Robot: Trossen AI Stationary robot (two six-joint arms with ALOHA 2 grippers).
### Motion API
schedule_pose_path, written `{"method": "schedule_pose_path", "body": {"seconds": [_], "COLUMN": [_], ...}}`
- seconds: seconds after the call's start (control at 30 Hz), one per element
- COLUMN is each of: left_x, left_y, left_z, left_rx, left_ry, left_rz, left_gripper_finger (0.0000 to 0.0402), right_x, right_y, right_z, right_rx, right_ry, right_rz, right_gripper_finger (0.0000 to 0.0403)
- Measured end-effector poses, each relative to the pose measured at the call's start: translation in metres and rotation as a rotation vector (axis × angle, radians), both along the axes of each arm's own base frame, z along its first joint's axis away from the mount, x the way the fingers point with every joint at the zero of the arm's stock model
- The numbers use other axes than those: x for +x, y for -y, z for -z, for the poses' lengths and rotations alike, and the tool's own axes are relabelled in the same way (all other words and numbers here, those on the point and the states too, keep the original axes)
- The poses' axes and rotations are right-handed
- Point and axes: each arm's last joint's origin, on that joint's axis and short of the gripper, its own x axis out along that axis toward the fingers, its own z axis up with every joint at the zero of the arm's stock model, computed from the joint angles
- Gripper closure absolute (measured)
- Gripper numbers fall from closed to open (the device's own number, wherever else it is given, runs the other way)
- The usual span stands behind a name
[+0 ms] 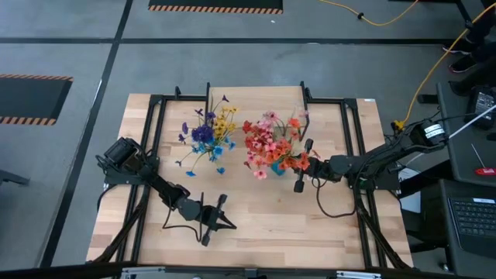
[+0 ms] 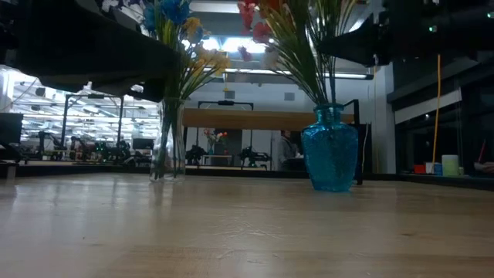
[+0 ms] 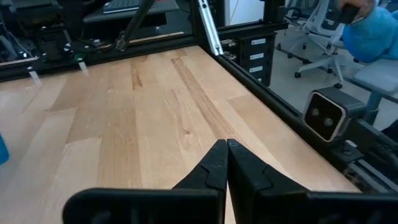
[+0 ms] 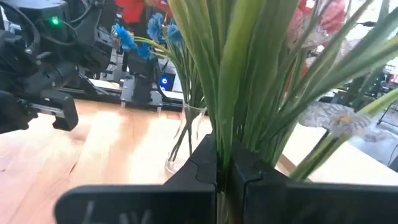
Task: Pick and place flowers into a vace then onto a shelf
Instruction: Put the orange flowers into the blue vase
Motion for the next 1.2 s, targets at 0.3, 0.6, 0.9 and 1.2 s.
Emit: {"method": "schedule_pose_path", "body": {"seconds": [0.3, 0.6, 0.9, 1.2], "left_x": [0.0, 0.001, 0.001, 0.001], "left_y": [0.0, -0.002, -0.002, -0.002], "left_z": [0.0, 0.0, 0.0, 0.001], "left_rx": [0.013, 0.035, 0.036, 0.039], "left_ry": [0.005, 0.013, 0.013, 0.008], "left_rz": [-0.015, -0.05, -0.047, -0.047], "left_gripper_finger": [0.04, 0.0399, 0.0399, 0.0398], "right_x": [-0.031, -0.037, -0.034, -0.032], "right_y": [0.009, 0.012, 0.017, 0.017], "right_z": [0.028, 0.03, 0.036, 0.043], "right_rx": [0.086, 0.08, 0.111, 0.092], "right_ry": [0.075, 0.107, 0.083, 0.03], "right_rz": [-0.001, 0.003, 0.011, 0.015], "right_gripper_finger": [0.0401, 0.0401, 0.0397, 0.0369]}}
